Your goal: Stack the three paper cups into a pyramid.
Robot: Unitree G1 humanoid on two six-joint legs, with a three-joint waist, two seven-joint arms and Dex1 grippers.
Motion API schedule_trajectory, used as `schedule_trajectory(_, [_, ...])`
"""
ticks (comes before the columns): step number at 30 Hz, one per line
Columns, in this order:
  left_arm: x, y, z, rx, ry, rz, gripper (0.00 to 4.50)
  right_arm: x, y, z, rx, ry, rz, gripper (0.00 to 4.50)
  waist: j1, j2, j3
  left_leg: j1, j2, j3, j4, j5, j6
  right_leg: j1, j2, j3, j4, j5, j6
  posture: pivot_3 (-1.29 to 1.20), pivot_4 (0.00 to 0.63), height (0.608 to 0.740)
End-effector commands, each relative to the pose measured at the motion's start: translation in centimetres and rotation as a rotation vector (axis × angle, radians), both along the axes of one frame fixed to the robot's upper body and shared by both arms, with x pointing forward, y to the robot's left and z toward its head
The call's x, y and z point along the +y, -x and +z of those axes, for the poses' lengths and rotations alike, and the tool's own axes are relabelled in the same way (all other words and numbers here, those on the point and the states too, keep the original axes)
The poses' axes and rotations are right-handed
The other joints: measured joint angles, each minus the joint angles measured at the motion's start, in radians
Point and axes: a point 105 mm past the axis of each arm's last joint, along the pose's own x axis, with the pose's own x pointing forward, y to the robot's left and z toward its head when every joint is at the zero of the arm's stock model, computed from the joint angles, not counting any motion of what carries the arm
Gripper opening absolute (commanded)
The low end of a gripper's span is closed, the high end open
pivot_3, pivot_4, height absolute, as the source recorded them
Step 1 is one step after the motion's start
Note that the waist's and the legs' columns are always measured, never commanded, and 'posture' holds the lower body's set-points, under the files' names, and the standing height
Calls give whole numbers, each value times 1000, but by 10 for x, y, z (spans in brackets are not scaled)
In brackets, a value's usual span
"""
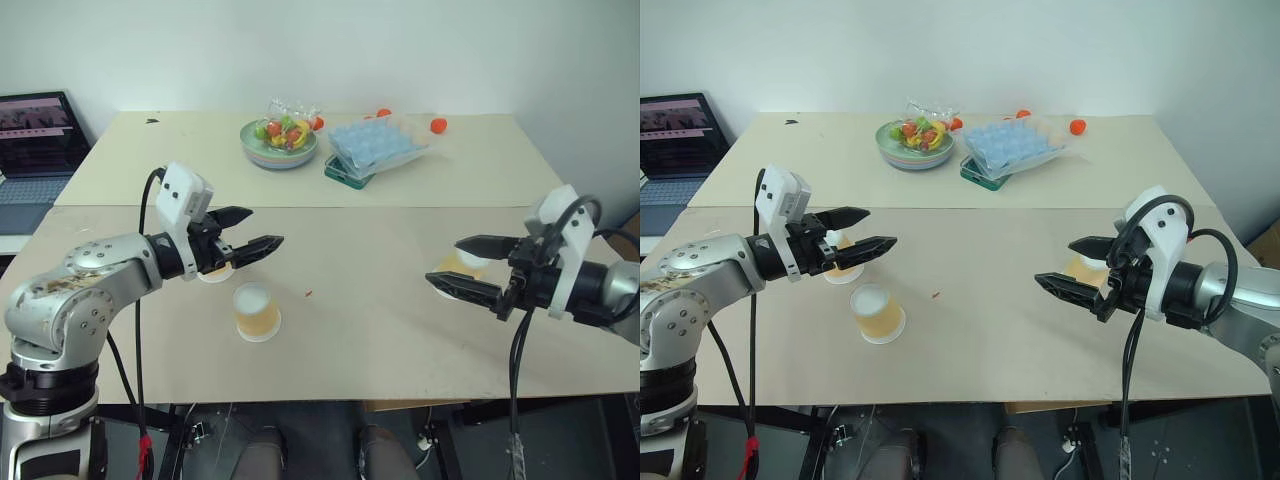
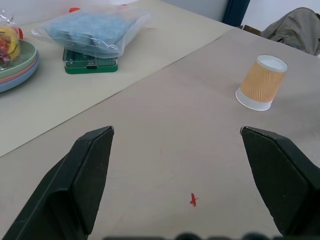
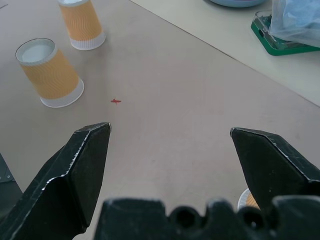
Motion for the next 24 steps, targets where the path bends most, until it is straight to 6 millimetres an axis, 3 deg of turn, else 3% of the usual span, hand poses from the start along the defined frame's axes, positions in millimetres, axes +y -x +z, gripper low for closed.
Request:
schedule_trajectory(1, [-3, 4, 18, -69, 22, -17, 4298, 5, 1, 3, -35, 14, 17, 4500, 1, 0, 0, 0, 0, 0, 0, 0, 0, 0, 0, 0, 0, 0, 0, 0, 150, 740])
schedule_trajectory(4, [-1, 15, 28, -85, 81, -54, 4298, 11, -1, -5, -14, 13, 38, 4500, -1, 0, 0, 0, 0, 0, 0, 0, 0, 0, 0, 0, 0, 0, 0, 0, 150, 740])
schedule_trajectory(12, [11, 35, 26, -136, 44, -9, 4298, 15, -9, -12, -5, 16, 69, 4500, -1, 0, 0, 0, 0, 0, 0, 0, 0, 0, 0, 0, 0, 0, 0, 0, 150, 740])
schedule_trajectory(24, [30, 69, -16, -85, -63, 29, 4298, 19, -17, -13, -6, 18, 114, 4500, 0, 0, 0, 2, 1, 1, -1, 0, 0, 1, 0, 1, 0, -1, -1, 0, 150, 740])
